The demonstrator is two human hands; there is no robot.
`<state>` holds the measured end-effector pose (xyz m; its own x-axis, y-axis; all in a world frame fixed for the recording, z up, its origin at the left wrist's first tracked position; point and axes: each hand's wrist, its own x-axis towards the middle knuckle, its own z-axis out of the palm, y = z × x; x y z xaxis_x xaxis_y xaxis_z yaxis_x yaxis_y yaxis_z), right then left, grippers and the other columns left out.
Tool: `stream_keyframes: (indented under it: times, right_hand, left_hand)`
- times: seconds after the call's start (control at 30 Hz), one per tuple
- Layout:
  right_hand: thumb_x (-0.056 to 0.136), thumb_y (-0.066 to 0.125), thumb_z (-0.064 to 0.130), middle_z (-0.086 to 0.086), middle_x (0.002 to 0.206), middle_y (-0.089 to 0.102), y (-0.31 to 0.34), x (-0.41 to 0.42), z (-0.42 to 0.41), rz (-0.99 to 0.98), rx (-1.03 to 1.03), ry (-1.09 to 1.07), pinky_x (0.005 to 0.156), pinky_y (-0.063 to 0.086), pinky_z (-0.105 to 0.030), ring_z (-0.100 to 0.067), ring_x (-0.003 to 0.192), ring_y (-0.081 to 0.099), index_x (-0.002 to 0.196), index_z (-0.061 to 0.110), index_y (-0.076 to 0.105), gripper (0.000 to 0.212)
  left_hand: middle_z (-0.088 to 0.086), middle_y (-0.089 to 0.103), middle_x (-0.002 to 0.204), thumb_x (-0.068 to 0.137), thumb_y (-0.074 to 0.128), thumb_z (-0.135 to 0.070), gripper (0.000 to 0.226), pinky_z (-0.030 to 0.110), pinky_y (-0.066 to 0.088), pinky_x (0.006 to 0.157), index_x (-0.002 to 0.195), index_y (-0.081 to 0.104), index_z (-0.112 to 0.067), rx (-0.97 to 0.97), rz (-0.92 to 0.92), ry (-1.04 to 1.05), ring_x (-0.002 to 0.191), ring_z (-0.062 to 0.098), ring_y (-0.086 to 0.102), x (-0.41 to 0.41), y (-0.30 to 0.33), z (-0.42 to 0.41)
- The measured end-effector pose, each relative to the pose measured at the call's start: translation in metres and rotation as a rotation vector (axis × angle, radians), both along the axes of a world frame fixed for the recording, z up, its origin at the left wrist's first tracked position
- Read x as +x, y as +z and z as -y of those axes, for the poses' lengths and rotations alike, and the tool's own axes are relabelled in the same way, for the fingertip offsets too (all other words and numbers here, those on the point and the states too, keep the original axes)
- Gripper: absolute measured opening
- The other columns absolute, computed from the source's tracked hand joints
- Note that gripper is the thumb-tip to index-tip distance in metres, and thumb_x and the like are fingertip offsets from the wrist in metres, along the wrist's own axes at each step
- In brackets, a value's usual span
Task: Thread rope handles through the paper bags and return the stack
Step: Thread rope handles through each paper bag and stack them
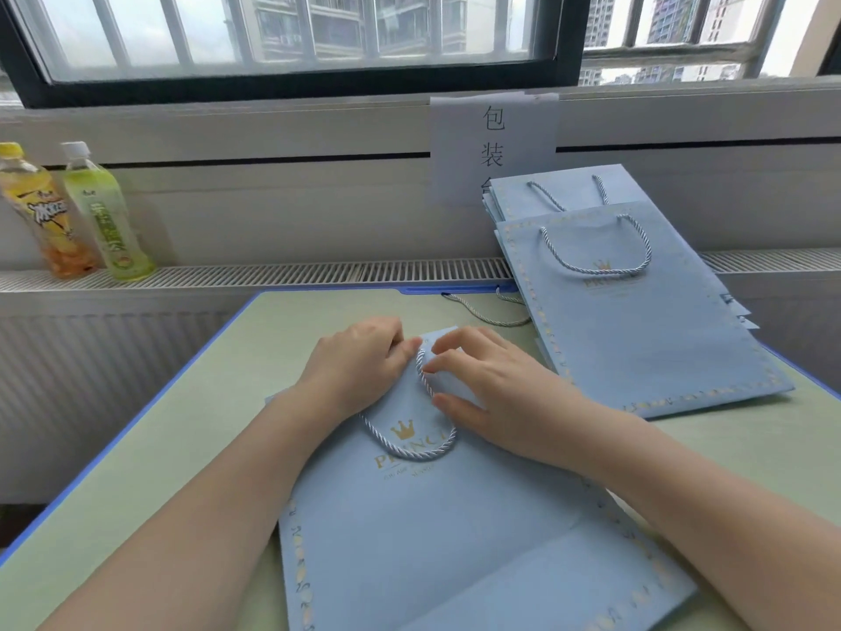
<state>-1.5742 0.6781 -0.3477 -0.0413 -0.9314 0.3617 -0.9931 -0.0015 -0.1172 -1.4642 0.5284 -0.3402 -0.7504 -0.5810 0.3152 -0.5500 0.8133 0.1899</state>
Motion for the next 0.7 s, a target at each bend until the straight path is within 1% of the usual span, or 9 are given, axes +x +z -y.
stream_keyframes:
  times: [0.1,0.17,0.23,0.3,0.33,0.43,0.53,0.6,0.7]
  right_hand:
    - [0.092,0.046,0.035,-0.007,0.122,0.050,-0.002,0.005,0.004,0.015,0.029,0.007,0.096,0.042,-0.038,-0.026,0.115,0.048,0.128,0.012,0.048,0.042]
    - [0.093,0.050,0.027,-0.007,0.124,0.047,-0.006,0.007,0.004,0.044,0.058,0.009,0.096,0.040,-0.038,-0.027,0.116,0.046,0.133,0.012,0.042,0.044]
    - [0.092,0.040,0.029,-0.009,0.122,0.049,-0.008,0.008,0.005,0.062,0.065,0.021,0.093,0.043,-0.041,-0.030,0.109,0.050,0.130,0.013,0.048,0.042]
    - [0.088,0.026,0.035,-0.010,0.118,0.053,-0.010,0.007,0.006,0.077,0.076,0.025,0.087,0.047,-0.045,-0.033,0.102,0.054,0.121,0.011,0.056,0.051]
    - [0.086,0.023,0.036,-0.010,0.117,0.054,-0.011,0.006,0.008,0.087,0.072,0.024,0.084,0.047,-0.046,-0.034,0.100,0.054,0.117,0.010,0.059,0.054]
    - [0.086,0.022,0.037,-0.011,0.113,0.056,-0.012,0.005,0.010,0.082,0.069,0.013,0.081,0.047,-0.048,-0.036,0.095,0.054,0.111,0.010,0.062,0.054]
    - [0.086,0.023,0.037,-0.009,0.110,0.056,-0.011,0.004,0.010,0.084,0.067,0.014,0.080,0.047,-0.047,-0.035,0.092,0.053,0.110,0.012,0.062,0.052]
    - [0.087,0.021,0.039,-0.007,0.111,0.055,-0.010,0.003,0.010,0.078,0.062,0.009,0.081,0.047,-0.046,-0.033,0.093,0.053,0.112,0.014,0.061,0.053]
    - [0.087,0.020,0.039,-0.006,0.112,0.056,-0.010,0.002,0.010,0.056,0.059,0.007,0.080,0.047,-0.047,-0.032,0.095,0.053,0.113,0.015,0.060,0.054]
  left_hand:
    - [-0.006,0.053,0.097,0.097,0.043,-0.036,0.020,0.032,0.038,0.076,0.092,0.053,-0.020,0.023,-0.063,-0.077,0.097,0.019,0.052,-0.005,-0.008,-0.004]
    - [-0.004,0.056,0.108,0.096,0.045,-0.028,0.016,0.034,0.040,0.083,0.103,0.056,-0.018,0.044,-0.119,-0.074,0.106,0.019,0.051,-0.008,-0.010,0.001]
    - [0.000,0.053,0.125,0.095,0.046,-0.023,0.026,0.037,0.039,0.095,0.119,0.052,-0.015,0.073,-0.082,-0.039,0.119,0.021,0.046,-0.016,-0.011,0.009]
    - [0.008,0.045,0.136,0.094,0.046,-0.022,0.038,0.039,0.034,0.104,0.130,0.044,-0.010,0.121,0.021,0.009,0.128,0.025,0.037,-0.028,-0.010,0.015]
    - [0.010,0.042,0.138,0.094,0.046,-0.022,0.041,0.040,0.032,0.106,0.133,0.041,-0.009,0.140,0.067,0.032,0.130,0.027,0.035,-0.034,-0.009,0.017]
    - [0.011,0.036,0.144,0.095,0.043,-0.030,0.049,0.042,0.031,0.105,0.138,0.034,-0.008,0.130,0.176,0.073,0.133,0.028,0.031,-0.057,-0.005,0.018]
    - [0.007,0.031,0.148,0.097,0.039,-0.037,0.052,0.044,0.028,0.106,0.142,0.030,-0.012,0.123,0.229,0.060,0.137,0.025,0.024,-0.072,-0.008,0.019]
    - [0.005,0.032,0.148,0.097,0.037,-0.038,0.047,0.044,0.028,0.105,0.139,0.035,-0.017,0.141,0.248,0.036,0.137,0.023,0.025,-0.077,-0.010,0.021]
    - [0.001,0.046,0.134,0.098,0.031,-0.038,0.036,0.043,0.032,0.097,0.124,0.048,-0.021,0.117,0.278,0.008,0.128,0.021,0.037,-0.078,-0.011,0.025]
